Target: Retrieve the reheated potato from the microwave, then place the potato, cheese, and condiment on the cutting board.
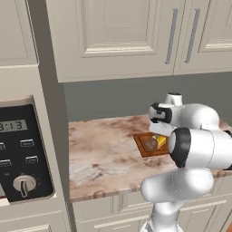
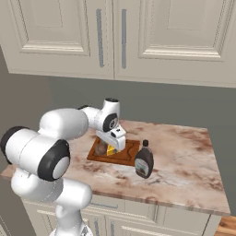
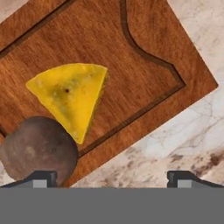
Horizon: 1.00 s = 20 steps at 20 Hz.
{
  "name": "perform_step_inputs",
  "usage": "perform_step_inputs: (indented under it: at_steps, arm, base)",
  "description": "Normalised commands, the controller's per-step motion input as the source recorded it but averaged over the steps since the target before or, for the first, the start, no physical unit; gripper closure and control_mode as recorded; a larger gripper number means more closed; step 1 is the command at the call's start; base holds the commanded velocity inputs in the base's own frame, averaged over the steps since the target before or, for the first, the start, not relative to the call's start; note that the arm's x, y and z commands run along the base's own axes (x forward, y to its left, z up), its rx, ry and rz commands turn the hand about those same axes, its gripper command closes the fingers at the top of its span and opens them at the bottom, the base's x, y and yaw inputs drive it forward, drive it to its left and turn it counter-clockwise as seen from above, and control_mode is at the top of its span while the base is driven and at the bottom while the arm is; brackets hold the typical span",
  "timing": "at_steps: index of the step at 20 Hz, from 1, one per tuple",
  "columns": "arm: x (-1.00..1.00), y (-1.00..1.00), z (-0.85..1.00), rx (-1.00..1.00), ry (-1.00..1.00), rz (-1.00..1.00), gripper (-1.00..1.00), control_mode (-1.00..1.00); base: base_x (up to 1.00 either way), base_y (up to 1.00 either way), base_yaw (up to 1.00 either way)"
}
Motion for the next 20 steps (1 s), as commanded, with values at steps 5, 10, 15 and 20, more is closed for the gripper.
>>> perform_step_inputs:
  at_steps: [5, 10, 15, 20]
  arm:
    - [-0.34, 0.00, 0.41, 0.00, 0.00, 0.00, -1.00, -1.00]
    - [-0.36, -0.07, 0.35, -0.04, 0.01, 0.00, -1.00, -1.00]
    - [-0.45, -0.24, 0.27, -0.04, 0.00, 0.10, -1.00, -1.00]
    - [-0.33, -0.23, 0.34, -0.04, 0.00, 0.08, -1.00, -1.00]
  base:
    - [0.00, 0.00, 0.00]
    - [0.00, 0.00, 0.00]
    - [0.00, 0.00, 0.00]
    - [0.00, 0.00, 0.00]
